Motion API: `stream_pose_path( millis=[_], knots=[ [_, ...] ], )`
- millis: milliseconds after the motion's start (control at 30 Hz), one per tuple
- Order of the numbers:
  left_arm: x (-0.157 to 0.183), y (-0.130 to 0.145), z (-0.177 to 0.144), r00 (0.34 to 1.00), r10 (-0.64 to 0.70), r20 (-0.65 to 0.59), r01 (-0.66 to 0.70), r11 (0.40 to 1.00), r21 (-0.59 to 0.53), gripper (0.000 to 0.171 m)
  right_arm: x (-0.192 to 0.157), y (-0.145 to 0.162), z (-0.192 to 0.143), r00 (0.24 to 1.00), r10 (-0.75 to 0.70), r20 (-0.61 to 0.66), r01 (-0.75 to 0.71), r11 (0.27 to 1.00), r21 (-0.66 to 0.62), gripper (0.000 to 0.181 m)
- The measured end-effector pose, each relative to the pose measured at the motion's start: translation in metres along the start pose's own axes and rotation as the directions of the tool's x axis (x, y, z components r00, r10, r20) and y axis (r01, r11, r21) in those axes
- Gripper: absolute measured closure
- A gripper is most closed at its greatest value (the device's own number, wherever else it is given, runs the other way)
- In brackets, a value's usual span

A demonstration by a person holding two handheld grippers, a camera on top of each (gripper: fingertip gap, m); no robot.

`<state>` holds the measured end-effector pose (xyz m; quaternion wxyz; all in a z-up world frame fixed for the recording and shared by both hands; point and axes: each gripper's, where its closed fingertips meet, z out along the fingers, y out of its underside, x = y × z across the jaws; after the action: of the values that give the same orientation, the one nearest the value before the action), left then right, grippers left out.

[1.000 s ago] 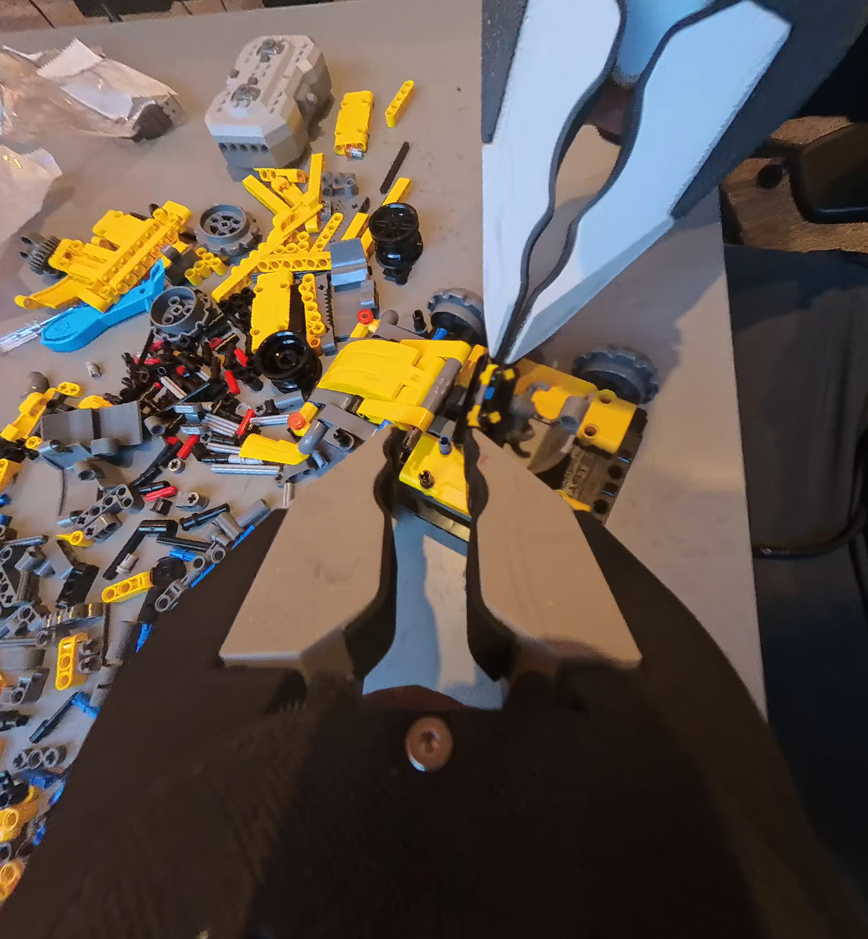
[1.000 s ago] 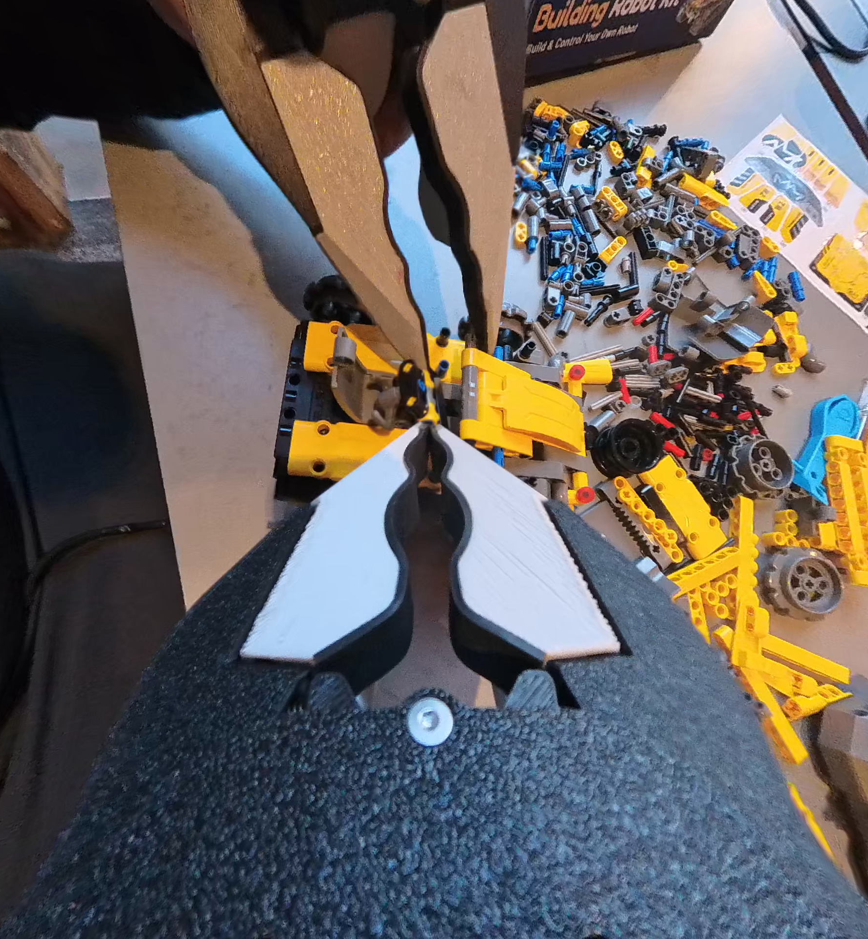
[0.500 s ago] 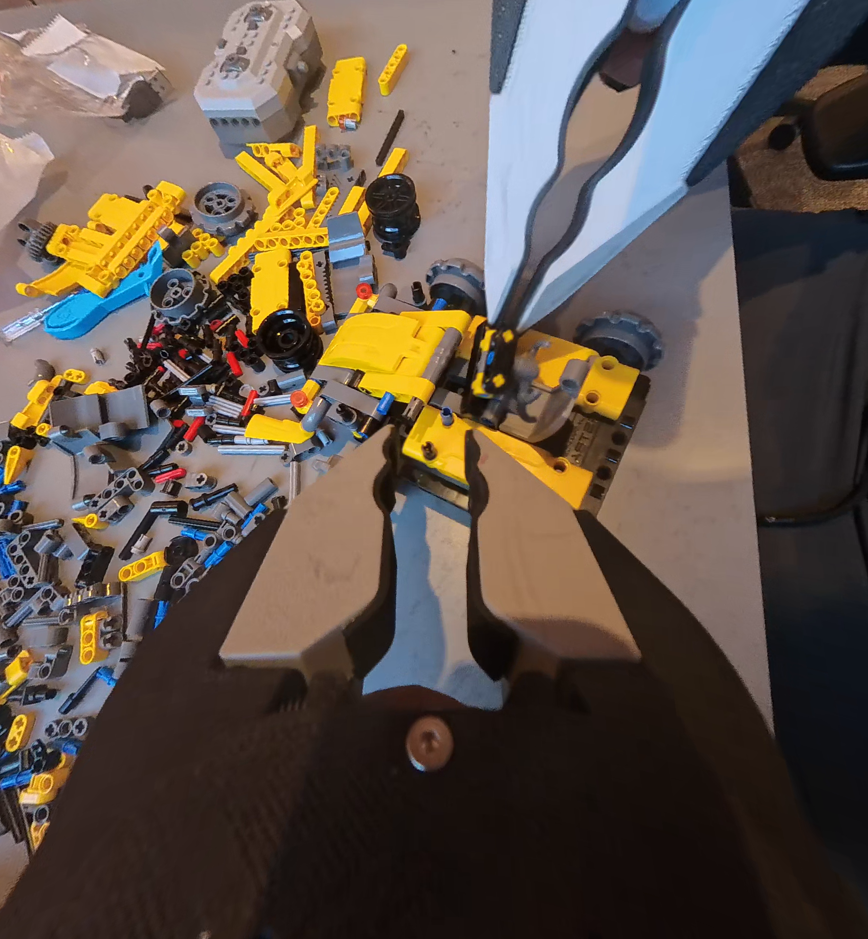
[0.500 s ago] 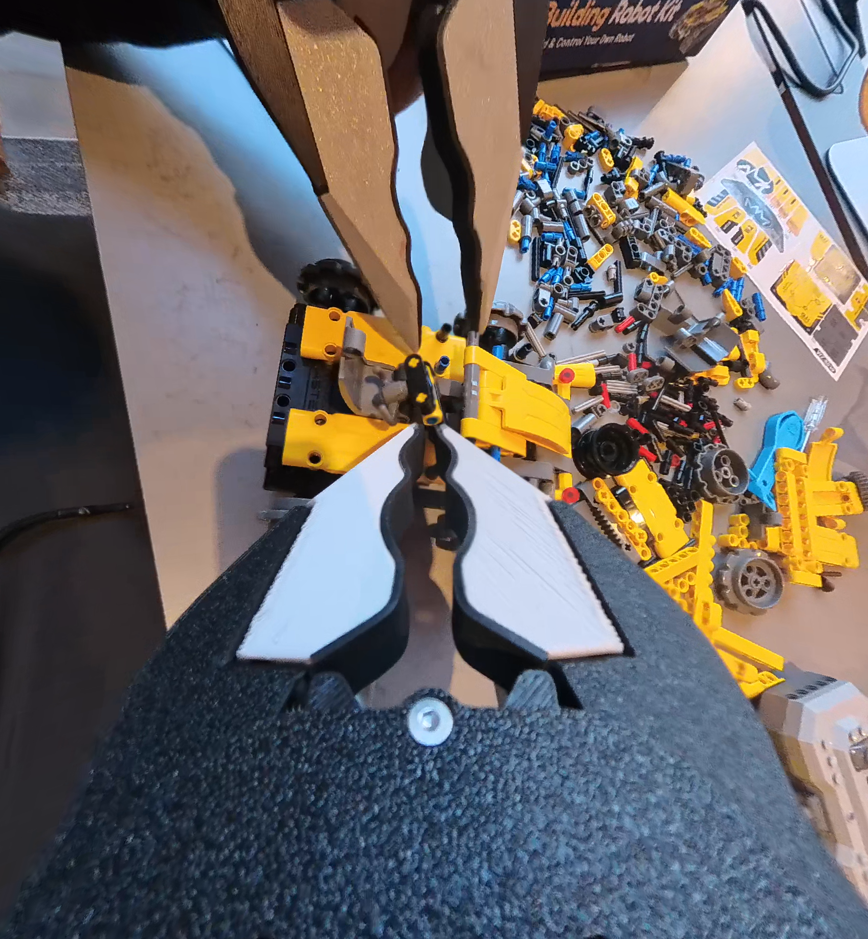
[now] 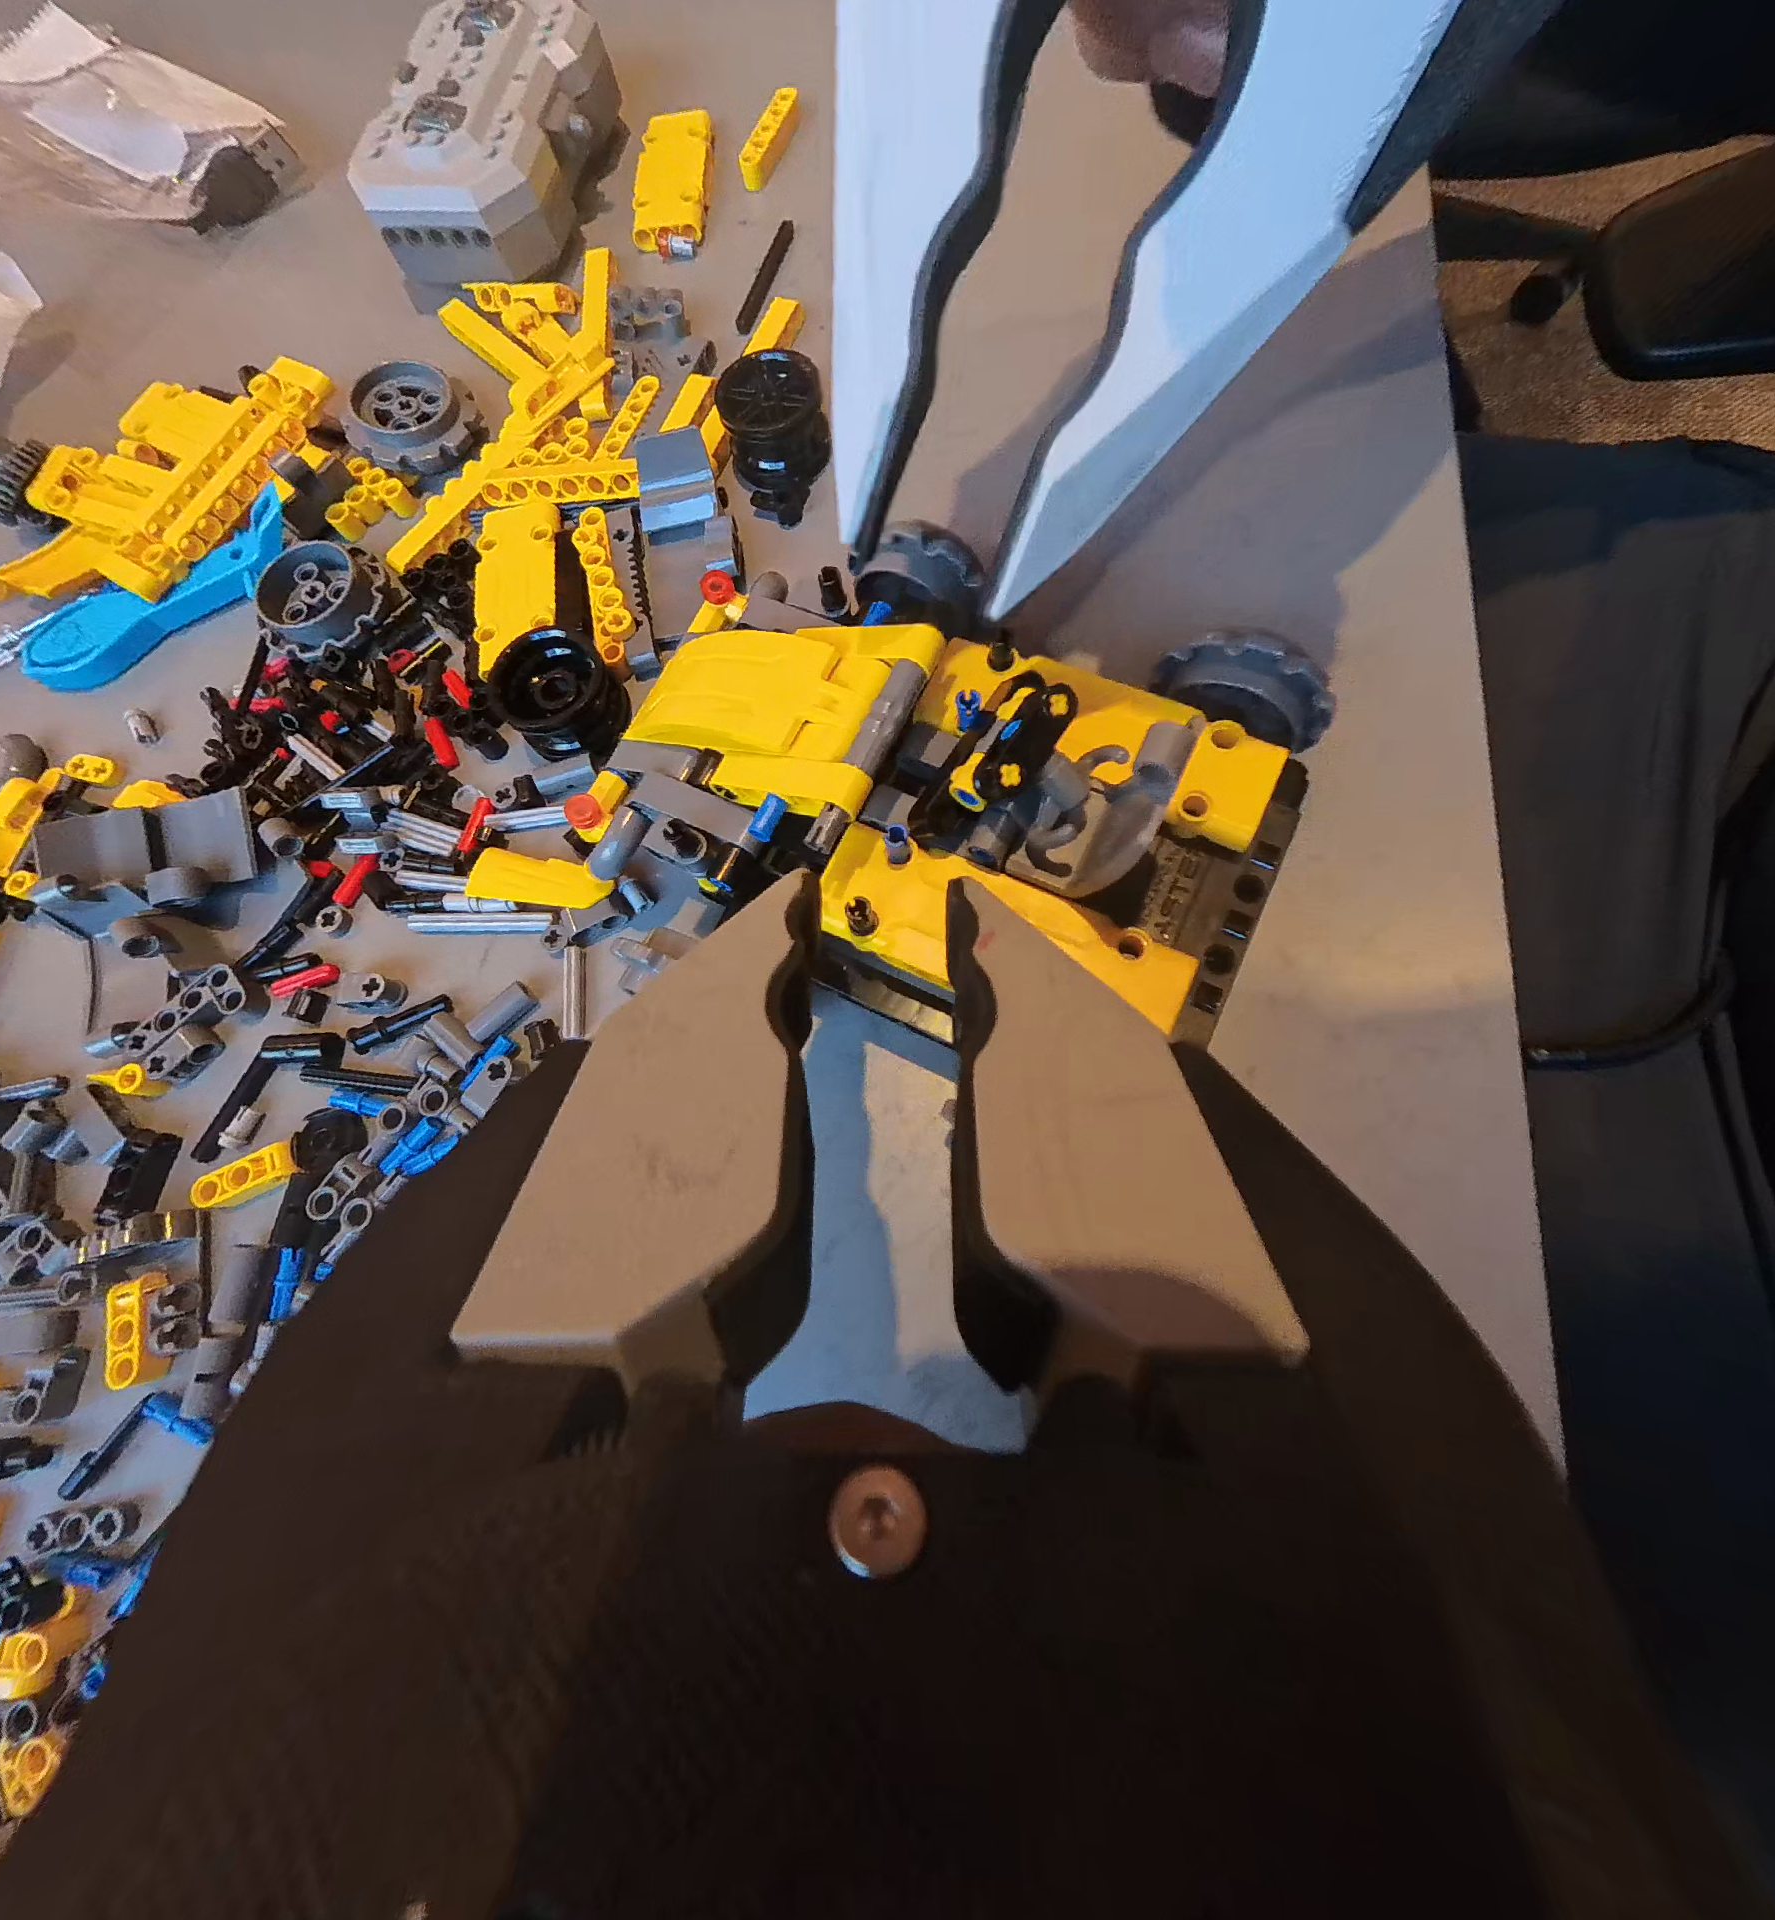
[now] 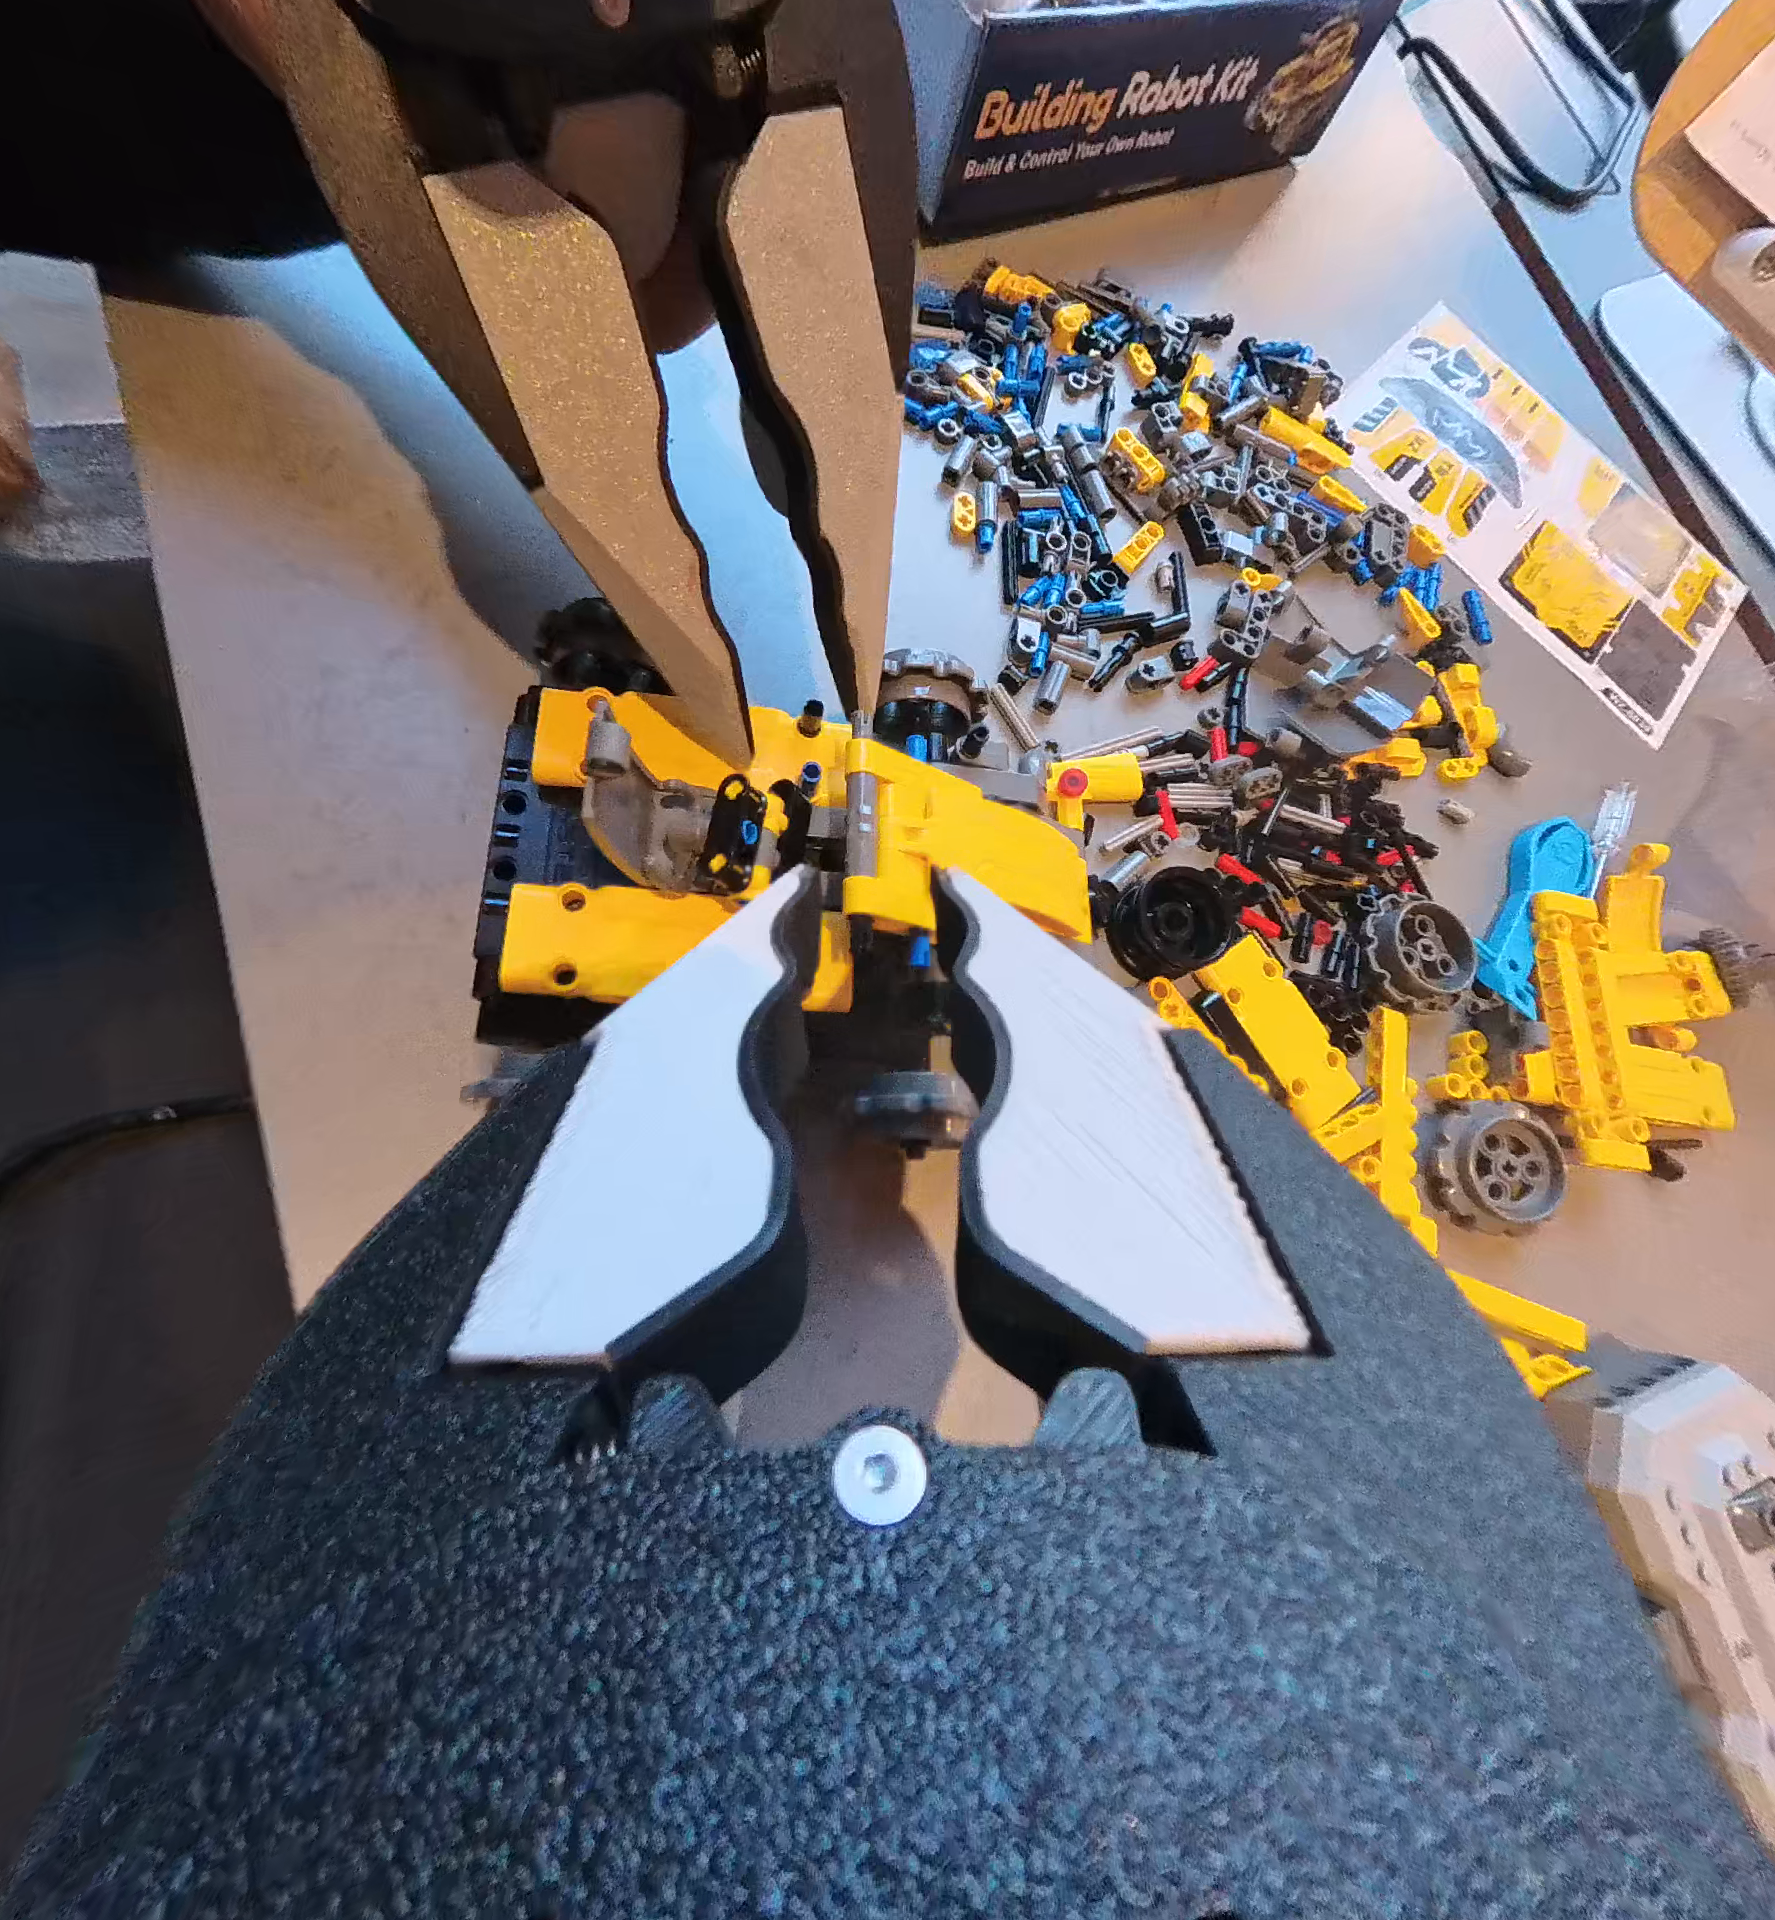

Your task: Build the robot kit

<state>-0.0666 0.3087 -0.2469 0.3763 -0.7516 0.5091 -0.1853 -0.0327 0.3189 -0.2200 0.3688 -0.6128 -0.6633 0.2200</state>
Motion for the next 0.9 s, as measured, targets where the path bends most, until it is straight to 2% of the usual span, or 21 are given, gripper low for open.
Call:
stream_pose_path(
  millis=[233, 433, 533, 733, 800, 900],
  knots=[
    [0.003, 0.002, 0.0, 0.999, -0.022, -0.038, 0.023, 1.0, 0.009, 0.154, 0.003, 0.007, 0.023, 0.997, -0.07, -0.026, 0.068, 0.995, -0.078, 0.159],
    [0.003, 0.002, 0.0, 0.999, -0.03, -0.037, 0.03, 0.999, 0.014, 0.154, 0.017, -0.003, 0.016, 0.985, -0.145, -0.099, 0.136, 0.987, -0.087, 0.165],
    [0.002, 0.003, 0.0, 0.999, -0.022, -0.023, 0.022, 1.0, 0.008, 0.161, 0.04, -0.01, 0.008, 0.967, -0.171, -0.191, 0.159, 0.984, -0.078, 0.175],
    [0.002, 0.003, 0.0, 1.0, -0.012, -0.013, 0.012, 1.0, -0.003, 0.163, 0.087, -0.001, 0.013, 0.975, -0.049, -0.217, 0.032, 0.996, -0.082, 0.171],
    [0.002, 0.003, -0.001, 1.0, -0.003, -0.007, 0.003, 1.0, -0.007, 0.163, 0.091, 0.0, 0.012, 0.978, -0.005, -0.207, -0.009, 0.998, -0.067, 0.165],
    [0.002, 0.003, -0.001, 1.0, -0.006, -0.007, 0.006, 1.0, -0.002, 0.162, 0.084, -0.007, 0.001, 0.978, 0.008, -0.207, -0.014, 1.0, -0.026, 0.165]
  ],
)
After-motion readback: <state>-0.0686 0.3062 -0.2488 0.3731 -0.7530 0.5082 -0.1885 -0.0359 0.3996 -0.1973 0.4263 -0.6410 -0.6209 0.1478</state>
